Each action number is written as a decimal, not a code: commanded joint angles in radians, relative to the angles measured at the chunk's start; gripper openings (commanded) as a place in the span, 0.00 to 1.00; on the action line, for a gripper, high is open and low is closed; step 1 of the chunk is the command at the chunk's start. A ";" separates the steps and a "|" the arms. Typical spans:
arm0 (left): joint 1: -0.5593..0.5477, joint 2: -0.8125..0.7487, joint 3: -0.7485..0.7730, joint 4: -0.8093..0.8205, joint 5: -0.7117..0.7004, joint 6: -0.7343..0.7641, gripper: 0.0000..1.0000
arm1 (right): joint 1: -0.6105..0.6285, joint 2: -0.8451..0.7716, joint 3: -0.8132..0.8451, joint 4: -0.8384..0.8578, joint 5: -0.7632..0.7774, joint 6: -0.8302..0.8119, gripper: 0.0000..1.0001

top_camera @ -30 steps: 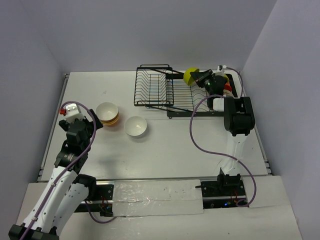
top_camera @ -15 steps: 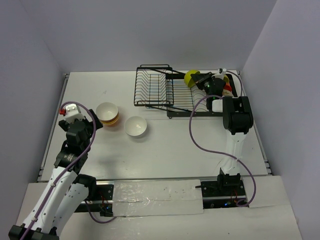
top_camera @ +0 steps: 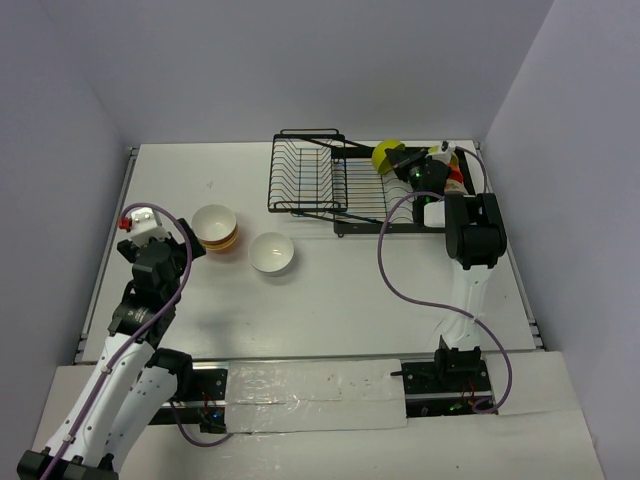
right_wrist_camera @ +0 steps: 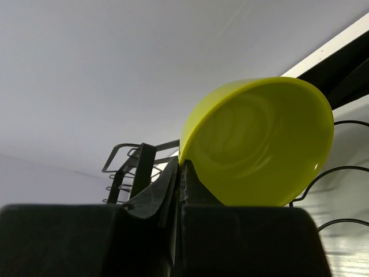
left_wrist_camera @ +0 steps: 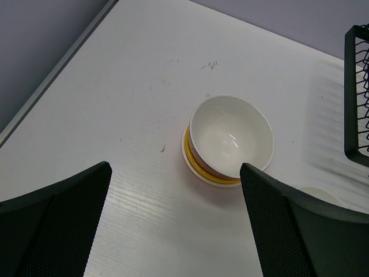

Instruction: Load the bowls into the dish rack

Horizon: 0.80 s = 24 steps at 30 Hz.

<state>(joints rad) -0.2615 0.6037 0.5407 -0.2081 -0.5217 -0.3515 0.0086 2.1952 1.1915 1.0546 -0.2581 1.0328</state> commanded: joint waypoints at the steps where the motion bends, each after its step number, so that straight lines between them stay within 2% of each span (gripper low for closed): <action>1: -0.004 -0.010 0.004 0.018 -0.011 0.022 0.99 | -0.001 -0.023 -0.021 0.019 0.049 -0.005 0.02; 17: -0.004 -0.016 0.007 0.016 -0.006 0.020 0.99 | 0.010 -0.084 -0.036 -0.050 0.056 -0.079 0.50; 24: -0.004 -0.028 0.005 0.024 0.002 0.016 0.99 | 0.037 -0.199 -0.036 -0.180 0.025 -0.230 0.59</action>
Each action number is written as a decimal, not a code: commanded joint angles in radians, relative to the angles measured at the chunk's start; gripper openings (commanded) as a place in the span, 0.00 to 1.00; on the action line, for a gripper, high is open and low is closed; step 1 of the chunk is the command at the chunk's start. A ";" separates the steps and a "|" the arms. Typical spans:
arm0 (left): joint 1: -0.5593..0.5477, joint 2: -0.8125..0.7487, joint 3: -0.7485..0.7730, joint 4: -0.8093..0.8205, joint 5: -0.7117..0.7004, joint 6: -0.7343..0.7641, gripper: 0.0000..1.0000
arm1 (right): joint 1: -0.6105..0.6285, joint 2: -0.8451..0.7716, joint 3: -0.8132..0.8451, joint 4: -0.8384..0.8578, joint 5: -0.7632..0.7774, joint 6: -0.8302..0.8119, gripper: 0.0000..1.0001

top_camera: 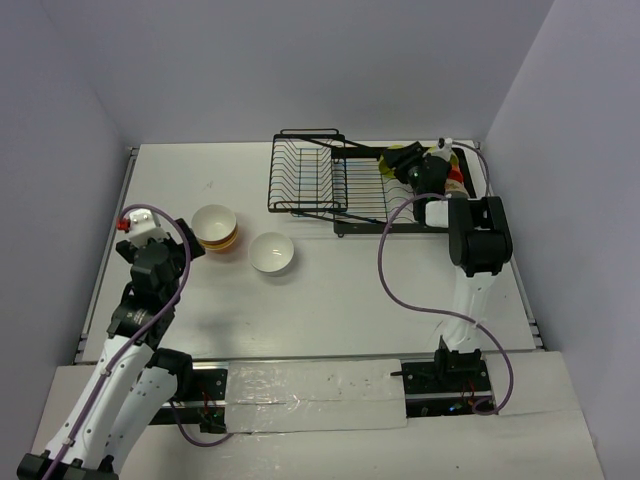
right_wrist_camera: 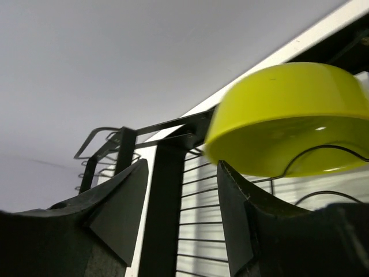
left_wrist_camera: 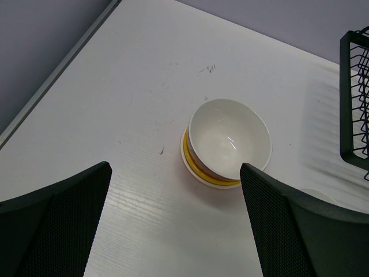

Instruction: Load the bowls into the dish rack

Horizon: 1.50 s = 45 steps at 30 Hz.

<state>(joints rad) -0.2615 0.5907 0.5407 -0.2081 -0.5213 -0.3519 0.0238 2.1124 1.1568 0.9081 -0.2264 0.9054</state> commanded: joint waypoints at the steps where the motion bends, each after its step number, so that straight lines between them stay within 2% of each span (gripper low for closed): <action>1: -0.004 -0.015 0.005 0.024 0.004 0.014 0.99 | 0.025 -0.133 -0.005 -0.053 -0.005 -0.121 0.60; 10: -0.004 -0.003 0.011 0.027 0.017 -0.002 0.99 | 0.091 -0.419 -0.025 -0.429 -0.014 -0.497 0.66; 15: -0.004 0.017 0.019 0.019 0.023 -0.022 0.99 | 0.151 -0.587 0.009 -0.699 -0.011 -0.680 0.67; 22: -0.004 0.057 0.033 0.001 0.030 -0.059 0.99 | 0.373 -0.707 0.061 -1.007 -0.028 -0.942 0.68; 23: -0.004 0.058 0.036 -0.001 0.027 -0.067 0.99 | 0.448 -0.700 0.098 -1.094 -0.022 -0.965 0.68; 26: -0.004 0.067 0.041 -0.008 0.021 -0.076 0.99 | 0.556 -0.663 0.168 -1.239 -0.024 -1.023 0.68; 27: -0.004 0.067 0.041 -0.010 0.018 -0.081 0.99 | 0.623 -0.652 0.181 -1.264 -0.024 -1.031 0.68; 33: -0.004 0.060 0.050 -0.043 -0.005 -0.116 0.99 | 0.847 -0.484 0.325 -1.457 0.041 -1.096 0.67; 39: -0.004 0.031 0.056 -0.080 -0.022 -0.125 0.99 | 0.955 -0.254 0.497 -1.600 0.058 -1.122 0.66; 45: -0.004 -0.014 0.064 -0.128 -0.025 -0.134 0.99 | 1.007 -0.137 0.550 -1.582 0.107 -1.140 0.65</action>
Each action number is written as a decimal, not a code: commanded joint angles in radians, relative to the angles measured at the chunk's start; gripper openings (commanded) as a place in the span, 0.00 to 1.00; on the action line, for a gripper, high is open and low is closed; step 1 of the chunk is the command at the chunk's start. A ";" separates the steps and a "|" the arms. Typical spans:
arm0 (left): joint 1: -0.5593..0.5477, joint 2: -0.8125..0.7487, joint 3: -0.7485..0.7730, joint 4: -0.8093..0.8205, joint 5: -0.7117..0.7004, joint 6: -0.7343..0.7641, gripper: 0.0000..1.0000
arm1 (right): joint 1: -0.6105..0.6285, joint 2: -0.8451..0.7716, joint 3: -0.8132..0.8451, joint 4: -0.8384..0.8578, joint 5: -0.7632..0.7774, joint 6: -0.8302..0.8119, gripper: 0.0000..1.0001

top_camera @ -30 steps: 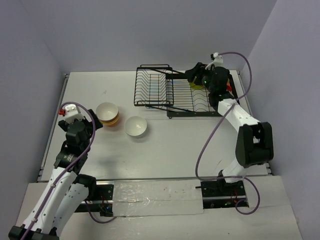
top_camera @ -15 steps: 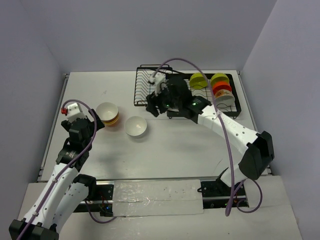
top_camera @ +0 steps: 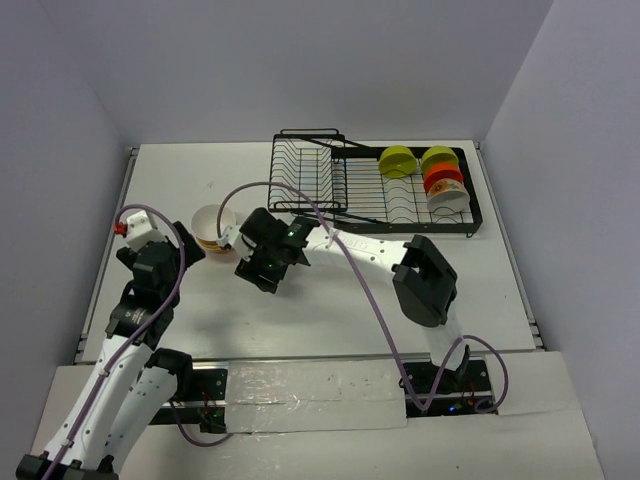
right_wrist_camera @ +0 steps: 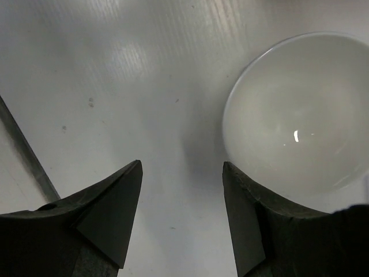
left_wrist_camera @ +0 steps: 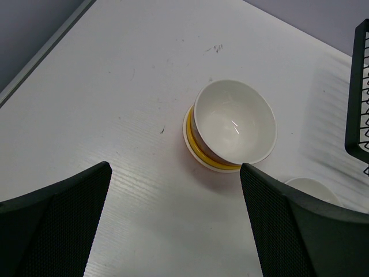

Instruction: Load the bowls into the dish rack

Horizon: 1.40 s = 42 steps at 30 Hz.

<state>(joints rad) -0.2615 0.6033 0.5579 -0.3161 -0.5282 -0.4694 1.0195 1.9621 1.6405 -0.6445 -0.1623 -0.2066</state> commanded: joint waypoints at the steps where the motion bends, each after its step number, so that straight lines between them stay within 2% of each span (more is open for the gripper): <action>1: -0.004 -0.033 0.050 -0.026 -0.026 -0.018 0.99 | 0.016 0.023 0.076 -0.024 0.052 -0.028 0.65; 13: -0.004 -0.046 0.040 -0.008 -0.003 -0.008 0.99 | 0.028 0.109 0.090 0.034 0.124 -0.066 0.61; 19: -0.004 -0.056 0.036 0.000 -0.001 -0.003 0.99 | 0.031 0.153 0.102 0.037 0.116 -0.094 0.55; 25: -0.004 -0.059 0.034 0.005 0.002 0.000 0.99 | 0.034 0.158 0.099 0.062 0.113 -0.100 0.36; 29: -0.004 -0.054 0.034 0.006 0.004 -0.002 0.99 | 0.036 0.147 0.091 0.075 0.125 -0.105 0.19; 34: -0.004 -0.050 0.033 0.009 0.004 0.002 0.99 | 0.036 0.068 0.044 0.089 0.136 -0.102 0.03; 42: -0.004 -0.031 0.030 0.025 0.019 0.005 0.99 | 0.031 -0.092 -0.059 0.079 0.148 -0.096 0.00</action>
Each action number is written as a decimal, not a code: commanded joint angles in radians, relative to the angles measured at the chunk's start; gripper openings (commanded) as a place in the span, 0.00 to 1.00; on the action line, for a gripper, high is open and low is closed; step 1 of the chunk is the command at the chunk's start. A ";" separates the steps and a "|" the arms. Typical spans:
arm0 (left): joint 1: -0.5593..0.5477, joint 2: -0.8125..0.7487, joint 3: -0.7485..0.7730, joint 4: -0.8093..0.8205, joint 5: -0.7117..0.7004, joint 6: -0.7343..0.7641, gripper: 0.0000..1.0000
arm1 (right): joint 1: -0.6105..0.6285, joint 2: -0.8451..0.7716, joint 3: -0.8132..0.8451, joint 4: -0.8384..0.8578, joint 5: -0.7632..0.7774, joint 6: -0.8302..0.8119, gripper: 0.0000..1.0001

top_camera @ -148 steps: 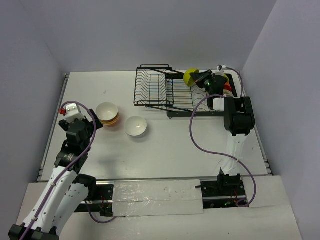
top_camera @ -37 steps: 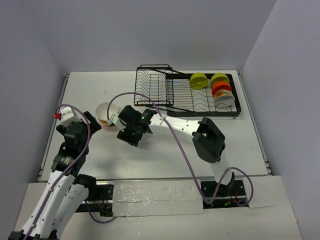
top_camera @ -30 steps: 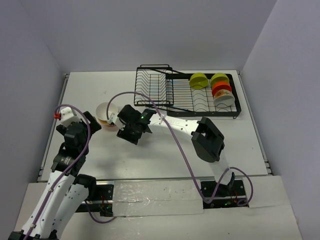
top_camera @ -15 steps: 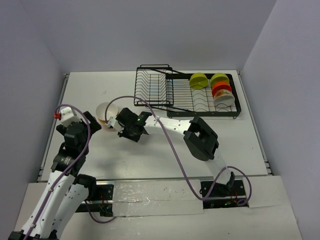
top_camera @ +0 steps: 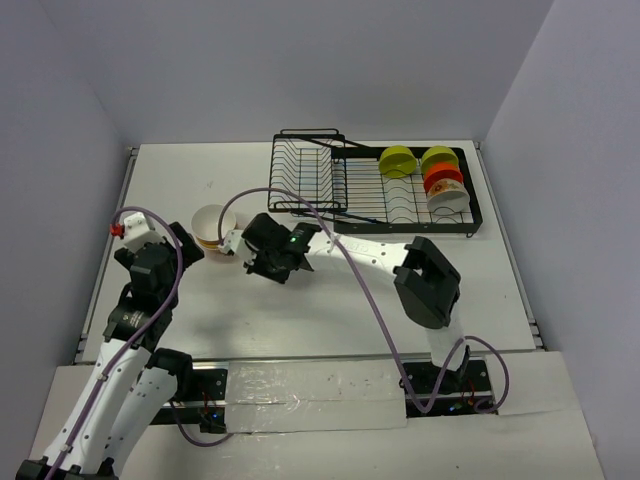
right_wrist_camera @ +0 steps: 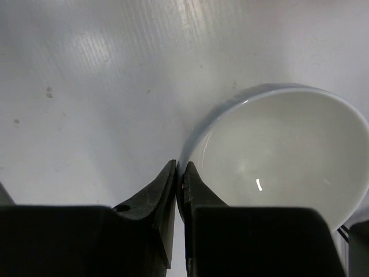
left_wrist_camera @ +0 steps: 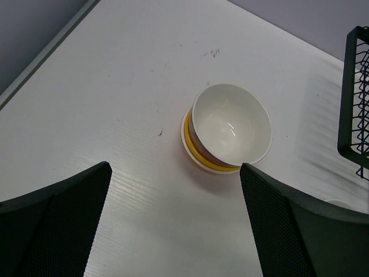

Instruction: Load the bowls into the dish rack

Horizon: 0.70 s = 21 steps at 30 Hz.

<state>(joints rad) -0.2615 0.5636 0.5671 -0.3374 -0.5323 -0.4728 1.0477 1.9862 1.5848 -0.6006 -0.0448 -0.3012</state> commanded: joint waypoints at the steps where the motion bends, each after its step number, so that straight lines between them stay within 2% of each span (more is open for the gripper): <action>1: -0.004 0.015 0.022 0.046 0.023 0.007 0.99 | 0.003 -0.119 -0.012 0.030 0.042 0.000 0.00; 10: -0.004 0.015 0.019 0.049 0.026 0.005 0.99 | -0.006 -0.220 -0.274 0.071 0.131 0.141 0.00; 21: -0.004 0.022 0.019 0.054 0.035 0.008 0.99 | -0.067 -0.329 -0.448 0.111 0.276 0.379 0.00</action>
<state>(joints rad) -0.2619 0.5861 0.5671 -0.3332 -0.5163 -0.4728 1.0126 1.7245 1.1477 -0.5362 0.1417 -0.0174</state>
